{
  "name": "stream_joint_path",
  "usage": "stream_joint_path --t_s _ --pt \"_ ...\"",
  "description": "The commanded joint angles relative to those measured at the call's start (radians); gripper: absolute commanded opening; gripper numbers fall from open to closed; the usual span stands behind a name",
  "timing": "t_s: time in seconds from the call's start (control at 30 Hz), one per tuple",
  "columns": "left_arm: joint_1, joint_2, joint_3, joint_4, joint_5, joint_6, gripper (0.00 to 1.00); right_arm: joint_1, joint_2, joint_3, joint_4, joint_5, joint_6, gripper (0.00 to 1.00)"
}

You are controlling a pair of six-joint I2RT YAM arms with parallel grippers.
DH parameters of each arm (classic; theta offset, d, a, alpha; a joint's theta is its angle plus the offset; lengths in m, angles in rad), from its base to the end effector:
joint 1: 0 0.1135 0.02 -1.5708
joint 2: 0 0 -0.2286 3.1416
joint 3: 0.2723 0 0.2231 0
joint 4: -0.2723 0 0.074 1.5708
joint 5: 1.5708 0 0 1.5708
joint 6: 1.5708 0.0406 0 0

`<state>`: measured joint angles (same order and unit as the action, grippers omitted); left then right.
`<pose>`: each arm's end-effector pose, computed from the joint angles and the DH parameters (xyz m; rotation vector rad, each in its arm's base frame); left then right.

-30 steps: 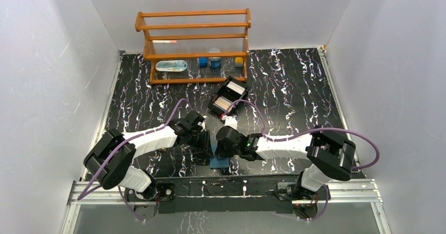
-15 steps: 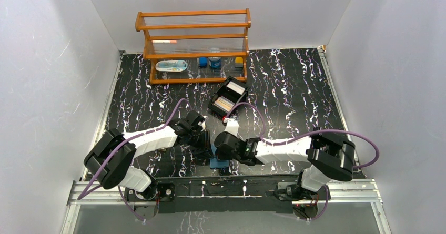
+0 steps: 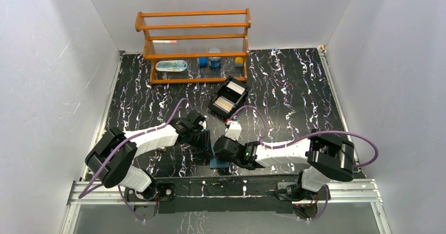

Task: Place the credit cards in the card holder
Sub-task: Close the card holder at the center of the board.

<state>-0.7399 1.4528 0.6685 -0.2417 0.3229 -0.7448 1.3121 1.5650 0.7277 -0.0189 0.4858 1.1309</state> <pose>0.1729 -0.1753 0.1350 0.1216 2.8252 -0.8725 0.0897 0.2650 0.1396 0.0039 2.3910 0.6332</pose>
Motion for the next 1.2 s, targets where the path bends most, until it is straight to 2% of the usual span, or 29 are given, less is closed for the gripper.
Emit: stream_joint_path --t_s 0.0,0.37,0.43,0.53,0.73,0.93,1.03,1.17 --pt "-0.018 0.067 -0.032 -0.085 -0.114 0.01 0.2 0.055 0.143 -0.135 -0.278 -0.163 0.023 0.0" --pt "-0.018 0.119 -0.02 -0.07 -0.122 0.008 0.2 0.111 0.185 -0.159 -0.304 -0.193 0.066 0.0" --pt "-0.018 0.126 -0.028 -0.062 -0.12 0.01 0.2 0.111 0.115 -0.135 -0.301 -0.163 0.045 0.0" --pt "-0.018 0.119 -0.047 -0.054 -0.126 0.01 0.2 0.092 0.006 -0.032 -0.33 -0.088 -0.027 0.1" --pt "-0.018 0.123 -0.053 -0.051 -0.124 0.017 0.2 -0.009 -0.157 0.142 -0.361 -0.022 -0.16 0.19" --pt "-0.018 0.136 -0.048 -0.048 -0.127 0.023 0.2 -0.061 -0.204 0.232 -0.317 -0.048 -0.255 0.12" --pt "-0.018 0.142 -0.041 -0.048 -0.124 0.026 0.2 -0.068 -0.173 0.249 -0.284 -0.074 -0.259 0.04" --pt "-0.018 0.152 -0.031 -0.048 -0.118 0.027 0.2 -0.074 -0.124 0.249 -0.248 -0.102 -0.242 0.0"
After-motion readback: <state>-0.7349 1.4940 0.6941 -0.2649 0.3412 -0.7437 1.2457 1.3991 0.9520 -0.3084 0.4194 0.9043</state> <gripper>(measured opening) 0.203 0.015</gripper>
